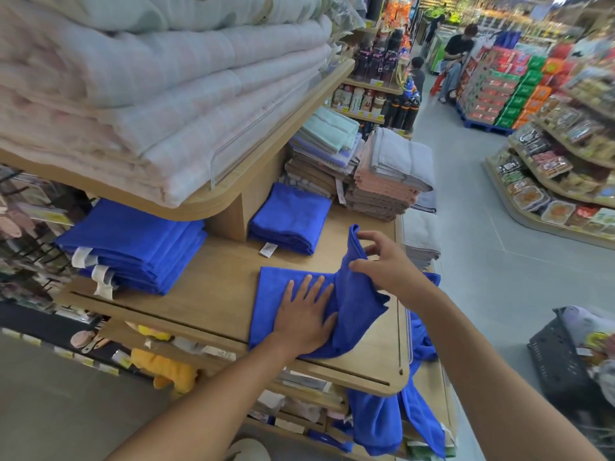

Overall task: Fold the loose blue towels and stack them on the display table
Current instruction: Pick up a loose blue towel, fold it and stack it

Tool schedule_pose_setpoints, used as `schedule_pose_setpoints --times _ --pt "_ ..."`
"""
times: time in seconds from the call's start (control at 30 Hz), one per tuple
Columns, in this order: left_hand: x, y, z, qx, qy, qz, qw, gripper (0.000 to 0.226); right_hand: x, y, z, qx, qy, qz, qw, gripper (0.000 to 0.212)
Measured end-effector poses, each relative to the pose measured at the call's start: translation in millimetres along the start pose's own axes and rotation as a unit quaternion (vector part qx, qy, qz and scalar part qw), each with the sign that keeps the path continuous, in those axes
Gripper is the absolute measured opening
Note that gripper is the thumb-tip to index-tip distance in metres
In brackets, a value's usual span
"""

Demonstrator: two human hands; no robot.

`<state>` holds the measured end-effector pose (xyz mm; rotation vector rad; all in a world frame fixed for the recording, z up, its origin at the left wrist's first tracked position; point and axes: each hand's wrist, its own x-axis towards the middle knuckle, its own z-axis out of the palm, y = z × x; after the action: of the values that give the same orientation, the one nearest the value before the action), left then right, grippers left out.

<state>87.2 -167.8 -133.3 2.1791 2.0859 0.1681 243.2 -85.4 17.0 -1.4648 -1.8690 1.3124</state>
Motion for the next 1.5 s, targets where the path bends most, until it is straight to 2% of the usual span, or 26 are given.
schedule_pose_setpoints --times 0.1,0.17,0.23,0.3,0.4,0.43,0.5,0.53,0.57,0.6,0.67,0.7,0.73,0.8,0.87,0.93,1.0,1.1,1.17,1.23,1.3,1.4,1.5 --pt "-9 -18 -13 -0.094 0.056 0.008 0.994 0.064 8 -15 20 0.001 -0.021 -0.022 1.0 0.051" --pt "-20 -37 -23 -0.225 0.149 -0.023 0.963 0.049 15 -28 38 -0.008 -0.046 -0.036 0.998 0.05" --pt "-32 -61 -32 -0.388 0.202 -0.114 0.892 0.036 23 -38 64 -0.044 -0.075 -0.048 0.995 0.051" --pt "-42 -82 -36 -0.524 0.191 -0.213 0.803 0.033 29 -42 96 -0.1 -0.097 -0.054 0.989 0.049" --pt "-45 -91 -39 -0.659 0.187 -0.264 0.679 0.033 34 -36 140 -0.134 -0.149 -0.045 0.979 0.03" --pt "-43 -91 -41 -0.685 0.186 -0.266 0.652 0.035 34 -32 148 -0.115 -0.171 -0.02 0.978 0.025" --pt "-41 -91 -44 -0.712 0.18 -0.268 0.623 0.037 31 -22 151 -0.082 -0.181 0.023 0.98 0.026" --pt "-41 -93 -46 -0.714 0.173 -0.269 0.623 0.036 28 -16 145 -0.083 -0.165 0.013 0.983 0.026" --pt "-41 -95 -45 -0.702 0.167 -0.264 0.64 0.035 23 -7 134 -0.098 -0.141 -0.016 0.985 0.023" --pt "-42 -97 -45 -0.661 0.166 -0.254 0.686 0.035 16 3 121 -0.132 -0.115 -0.053 0.983 0.018" --pt "-44 -98 -43 -0.507 0.171 -0.2 0.821 0.039 -6 25 91 -0.222 -0.086 -0.111 0.965 0.019" --pt "-43 -95 -44 -0.427 0.18 -0.155 0.873 0.041 -18 38 78 -0.271 -0.087 -0.129 0.95 0.026" --pt "-40 -90 -45 -0.365 0.183 -0.106 0.907 0.043 -31 50 69 -0.317 -0.095 -0.141 0.933 0.033" --pt "-30 -75 -48 -0.288 0.151 -0.029 0.945 0.044 -49 68 60 -0.366 -0.119 -0.154 0.91 0.037" --pt "-21 -62 -52 -0.23 0.079 0.011 0.97 0.043 -57 77 60 -0.351 -0.124 -0.172 0.912 0.028" --pt "-14 -57 -54 -0.161 -0.001 0.024 0.987 0.044 -59 82 64 -0.333 -0.108 -0.199 0.915 0.015" --pt "-14 -56 -58 -0.134 -0.035 0.033 0.99 0.047 -60 85 68 -0.32 -0.087 -0.22 0.917 0.013" --pt "-24 -59 -68 -0.143 0.03 0.078 0.986 0.044 -59 90 70 -0.278 -0.063 -0.212 0.935 0.02" --pt "-39 -64 -74 -0.084 0.041 0.129 0.987 0.048 -56 93 69 -0.289 -0.062 -0.206 0.933 0.023" --pt "-53 -69 -72 -0.03 0.028 0.164 0.986 0.039 -54 95 68 -0.32 -0.067 -0.21 0.922 0.026" --pt "-64 -72 -69 -0.011 0.055 0.18 0.982 0.02 -56 96 70 -0.332 -0.051 -0.238 0.911 0.022" --pt "-77 -73 -59 -0.023 0.131 0.189 0.973 0.011 -59 102 74 -0.326 0.032 -0.307 0.893 0.017" --pt "-89 -73 -46 -0.036 0.132 0.192 0.972 0.009 -68 108 78 -0.336 0.033 -0.346 0.875 0.014"
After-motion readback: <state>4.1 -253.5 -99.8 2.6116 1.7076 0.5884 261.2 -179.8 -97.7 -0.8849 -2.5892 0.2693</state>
